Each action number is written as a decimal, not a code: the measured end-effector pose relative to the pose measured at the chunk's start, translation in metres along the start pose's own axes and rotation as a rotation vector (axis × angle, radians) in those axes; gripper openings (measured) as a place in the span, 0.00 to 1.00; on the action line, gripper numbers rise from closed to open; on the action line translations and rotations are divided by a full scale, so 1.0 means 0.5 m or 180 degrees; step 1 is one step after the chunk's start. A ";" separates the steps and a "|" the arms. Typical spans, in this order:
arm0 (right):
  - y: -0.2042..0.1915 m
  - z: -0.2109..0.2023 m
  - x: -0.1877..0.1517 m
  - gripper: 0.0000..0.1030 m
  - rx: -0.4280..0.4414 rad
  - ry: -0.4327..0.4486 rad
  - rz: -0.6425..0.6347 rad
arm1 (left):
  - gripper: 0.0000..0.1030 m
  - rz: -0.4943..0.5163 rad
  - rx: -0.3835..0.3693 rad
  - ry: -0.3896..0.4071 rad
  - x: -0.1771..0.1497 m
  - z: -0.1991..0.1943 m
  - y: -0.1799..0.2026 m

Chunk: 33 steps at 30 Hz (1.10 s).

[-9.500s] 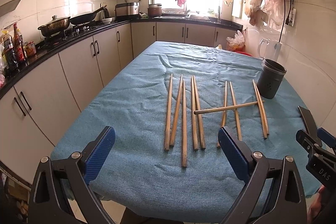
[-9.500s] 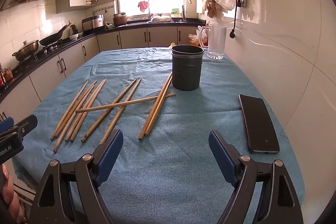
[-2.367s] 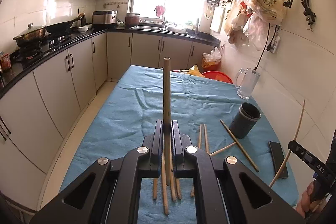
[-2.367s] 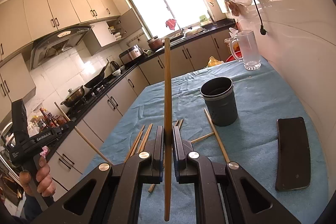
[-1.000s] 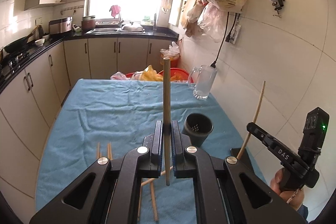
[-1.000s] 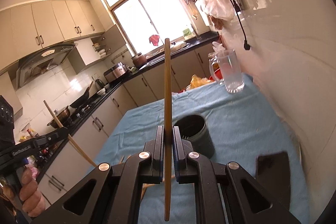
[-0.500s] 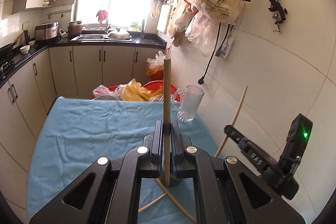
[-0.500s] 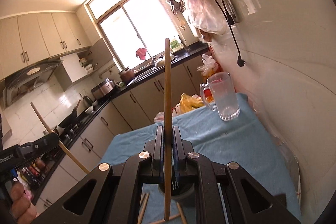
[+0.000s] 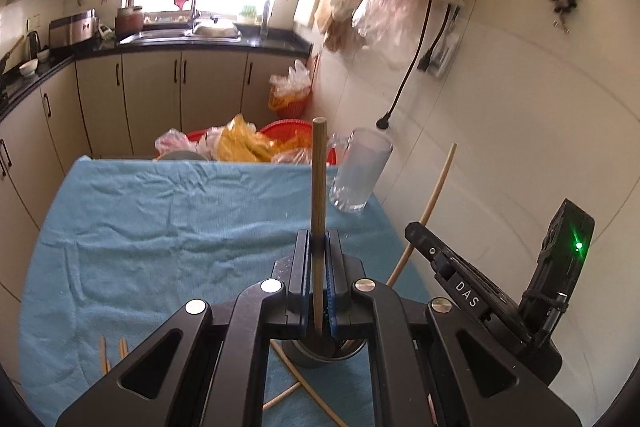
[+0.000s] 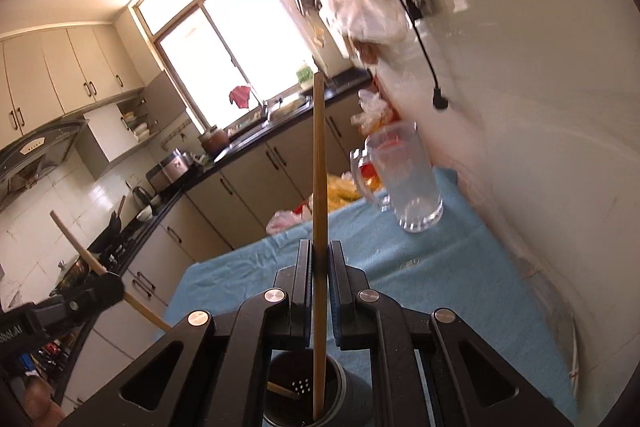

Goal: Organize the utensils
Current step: 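Open both tools to drop the chopsticks into the black holder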

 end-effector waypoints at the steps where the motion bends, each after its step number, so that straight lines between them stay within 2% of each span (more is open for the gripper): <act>1: 0.002 0.008 -0.010 0.08 -0.0006 -0.0043 -0.0007 | 0.06 0.0008 0.0007 -0.0038 -0.008 0.009 -0.002; 9: 0.006 0.044 -0.067 0.10 0.0031 -0.0379 0.0005 | 0.07 0.0013 0.0035 -0.0201 -0.040 0.041 -0.012; 12: 0.006 0.045 -0.076 0.11 0.0050 -0.0447 0.0016 | 0.25 0.0000 0.0025 -0.0189 -0.041 0.034 -0.013; 13: 0.005 0.042 -0.076 0.13 0.0063 -0.0446 0.0023 | 0.27 -0.0003 0.0038 -0.0152 -0.039 0.028 -0.014; 18: 0.000 0.015 -0.067 0.21 0.0073 -0.0366 0.0000 | 0.28 -0.0020 0.0005 -0.0082 -0.033 -0.005 -0.018; 22: -0.003 -0.021 -0.059 0.24 0.0089 -0.0276 -0.0017 | 0.35 -0.0071 0.0015 0.0011 -0.031 -0.039 -0.034; 33: -0.021 -0.170 -0.079 0.26 0.0204 -0.0017 -0.0023 | 0.39 -0.0221 0.0060 0.0178 -0.082 -0.147 -0.115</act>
Point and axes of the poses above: each gripper's, at about its wrist camera, not at the fingertips, and z roughly the way its jaws point, y to its right, x to its top, the point moved 7 cm from there along z, roughly the way its jaws point, and after that the axes turned 6 degrees about x, right-handed, at the moved point
